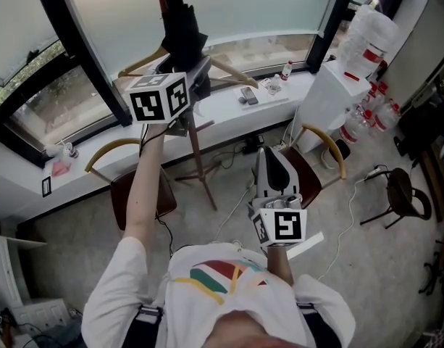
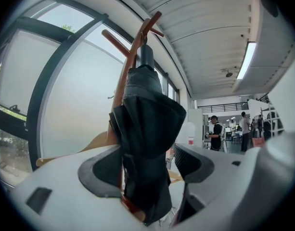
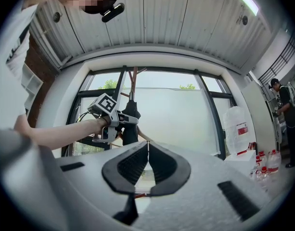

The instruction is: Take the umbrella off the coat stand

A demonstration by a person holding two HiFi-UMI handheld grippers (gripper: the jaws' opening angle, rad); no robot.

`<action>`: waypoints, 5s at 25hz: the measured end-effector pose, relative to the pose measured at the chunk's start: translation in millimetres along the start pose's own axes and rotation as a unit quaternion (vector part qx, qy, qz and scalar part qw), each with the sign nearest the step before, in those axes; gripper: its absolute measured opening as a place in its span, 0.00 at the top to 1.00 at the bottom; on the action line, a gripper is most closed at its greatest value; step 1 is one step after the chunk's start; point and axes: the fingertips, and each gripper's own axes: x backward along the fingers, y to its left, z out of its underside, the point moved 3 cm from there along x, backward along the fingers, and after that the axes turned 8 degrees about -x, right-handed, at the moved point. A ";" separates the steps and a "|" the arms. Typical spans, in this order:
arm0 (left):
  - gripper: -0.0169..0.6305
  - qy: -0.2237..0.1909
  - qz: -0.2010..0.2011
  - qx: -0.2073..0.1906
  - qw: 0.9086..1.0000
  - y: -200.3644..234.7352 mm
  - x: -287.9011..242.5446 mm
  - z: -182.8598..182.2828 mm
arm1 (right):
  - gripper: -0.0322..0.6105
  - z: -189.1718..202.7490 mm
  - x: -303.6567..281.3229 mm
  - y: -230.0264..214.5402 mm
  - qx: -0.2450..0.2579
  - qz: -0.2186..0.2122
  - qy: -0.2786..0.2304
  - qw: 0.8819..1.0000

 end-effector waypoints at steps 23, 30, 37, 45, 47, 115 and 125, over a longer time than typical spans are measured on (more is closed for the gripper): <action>0.60 0.038 0.027 0.013 0.999 1.4 -7.8 9.8 | 0.95 -3.4 7.8 -4.3 0.003 0.006 -0.002 1.000; 0.61 0.036 0.015 -0.004 0.999 0.9 -1.6 6.5 | 0.95 -6.3 7.9 -1.2 0.001 0.000 -0.005 1.000; 0.61 0.016 0.006 -0.027 0.999 -3.9 8.1 -11.3 | 0.95 -10.6 11.5 1.7 0.001 -0.003 -0.012 1.000; 0.61 -0.006 -0.018 -0.048 0.999 0.0 18.8 -46.6 | 0.95 -27.5 14.8 4.6 0.003 -0.007 -0.038 0.999; 0.61 -0.019 -0.029 -0.058 0.998 3.0 25.2 -59.9 | 0.95 -31.2 15.7 5.9 0.002 -0.008 -0.045 0.999; 0.61 -0.146 -0.133 -0.040 0.980 -75.6 220.4 61.1 | 0.95 -6.9 4.5 70.4 0.063 -0.077 0.006 0.995; 0.61 -0.149 -0.130 -0.046 0.979 -74.0 215.0 65.8 | 0.95 2.5 -1.0 66.7 0.060 -0.074 0.018 0.995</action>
